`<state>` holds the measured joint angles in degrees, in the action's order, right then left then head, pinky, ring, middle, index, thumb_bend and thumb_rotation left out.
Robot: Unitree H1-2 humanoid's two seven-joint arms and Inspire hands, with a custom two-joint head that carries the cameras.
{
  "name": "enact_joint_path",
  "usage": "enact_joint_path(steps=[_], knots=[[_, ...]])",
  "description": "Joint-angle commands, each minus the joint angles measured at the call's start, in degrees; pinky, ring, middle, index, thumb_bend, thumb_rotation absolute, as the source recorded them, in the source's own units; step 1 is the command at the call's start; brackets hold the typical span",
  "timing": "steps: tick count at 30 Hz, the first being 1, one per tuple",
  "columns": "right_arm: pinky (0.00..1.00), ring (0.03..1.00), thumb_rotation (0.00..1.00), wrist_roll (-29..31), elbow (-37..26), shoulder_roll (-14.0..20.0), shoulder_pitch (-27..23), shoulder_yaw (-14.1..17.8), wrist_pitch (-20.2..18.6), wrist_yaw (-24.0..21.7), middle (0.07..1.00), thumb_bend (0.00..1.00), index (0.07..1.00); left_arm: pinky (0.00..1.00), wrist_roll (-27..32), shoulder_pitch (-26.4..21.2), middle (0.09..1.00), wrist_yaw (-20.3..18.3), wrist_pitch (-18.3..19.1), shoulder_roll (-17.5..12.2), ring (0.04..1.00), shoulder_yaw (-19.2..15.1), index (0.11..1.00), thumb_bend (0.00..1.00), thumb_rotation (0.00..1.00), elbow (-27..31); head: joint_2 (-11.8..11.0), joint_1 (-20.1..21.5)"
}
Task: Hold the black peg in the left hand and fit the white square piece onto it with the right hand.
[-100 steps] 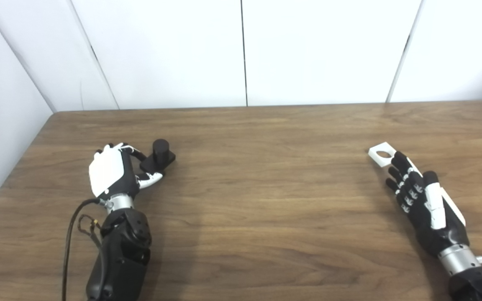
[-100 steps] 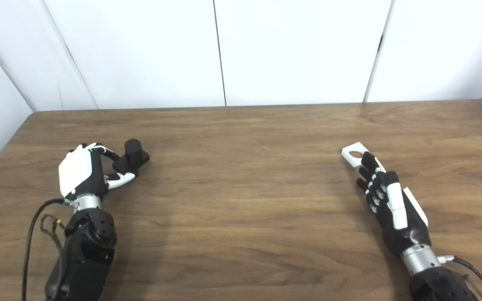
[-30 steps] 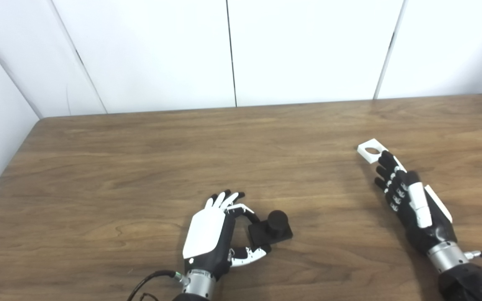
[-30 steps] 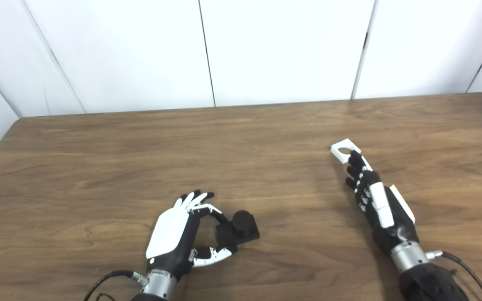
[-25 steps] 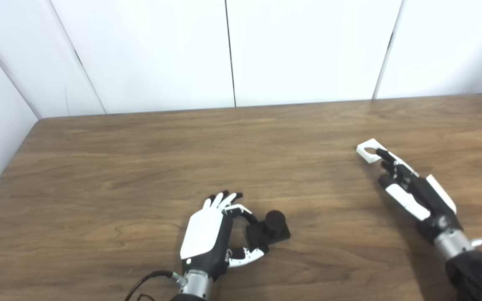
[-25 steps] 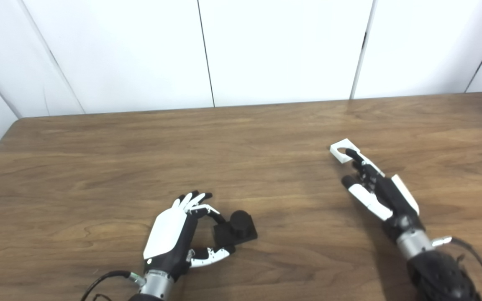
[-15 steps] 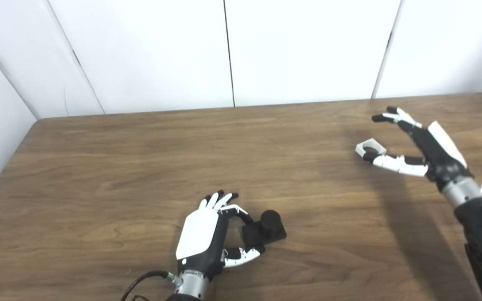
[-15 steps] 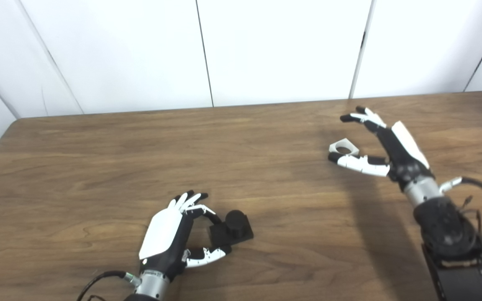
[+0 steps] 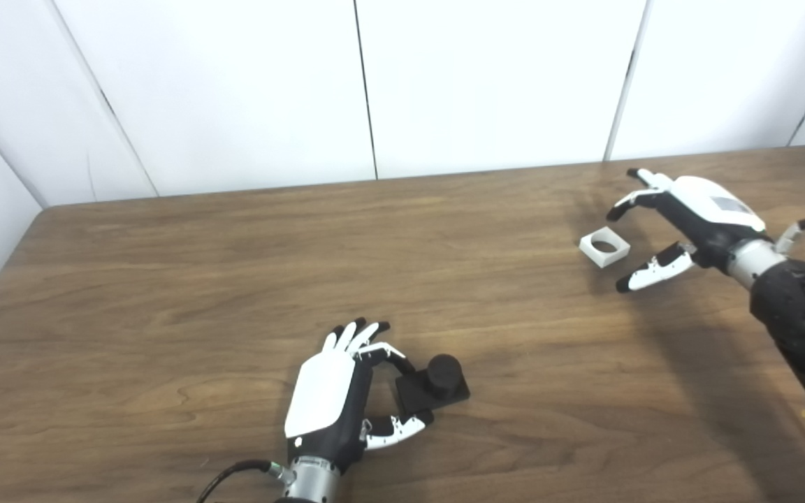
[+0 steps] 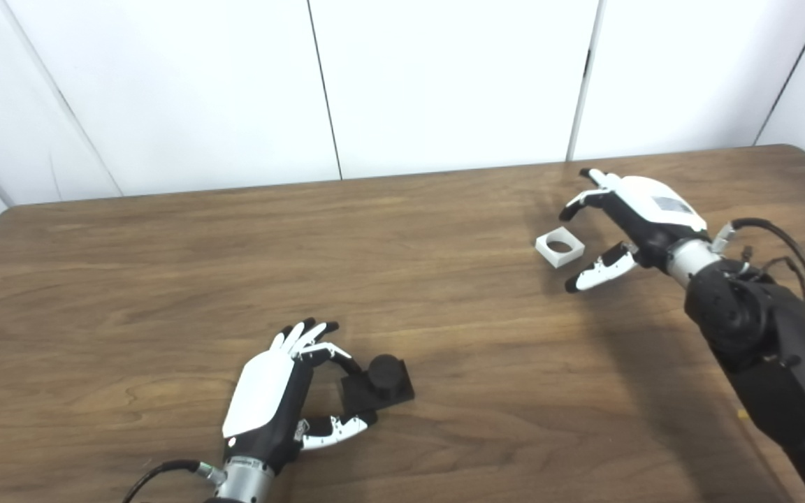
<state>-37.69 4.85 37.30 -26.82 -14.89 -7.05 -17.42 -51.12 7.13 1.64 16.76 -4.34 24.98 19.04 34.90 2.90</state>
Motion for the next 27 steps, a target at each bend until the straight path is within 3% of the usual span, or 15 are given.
enact_joint_path(steps=[1, 9, 27], knots=[[1.00, 1.000, 0.21, -2.52, 0.13, 2.17, -4.15, -0.37, 2.72, 0.56, 0.980, 0.93, 0.705, 0.99, -0.91, 1.77, 0.899, 0.68, -0.54, 0.33, 0.969, -0.41, 0.517, 0.53, 0.16, -0.01, -0.09, 0.08], [1.00, 1.000, 0.19, -7.14, 3.26, 2.13, -6.17, -2.71, 6.81, 1.03, 0.988, 0.94, 0.710, 0.99, -0.65, 2.08, 0.902, 0.76, -0.70, 0.37, 0.972, -0.61, 0.514, 0.53, 0.16, -0.19, -0.75, 0.41], [1.00, 1.000, 0.23, -10.47, 6.93, 0.65, -11.24, -4.43, 6.62, -2.20, 0.991, 0.89, 0.744, 1.00, -1.07, 2.61, 0.907, 1.05, -1.28, 0.64, 0.973, -0.41, 0.532, 0.52, 0.18, -0.93, -1.45, 0.43]])
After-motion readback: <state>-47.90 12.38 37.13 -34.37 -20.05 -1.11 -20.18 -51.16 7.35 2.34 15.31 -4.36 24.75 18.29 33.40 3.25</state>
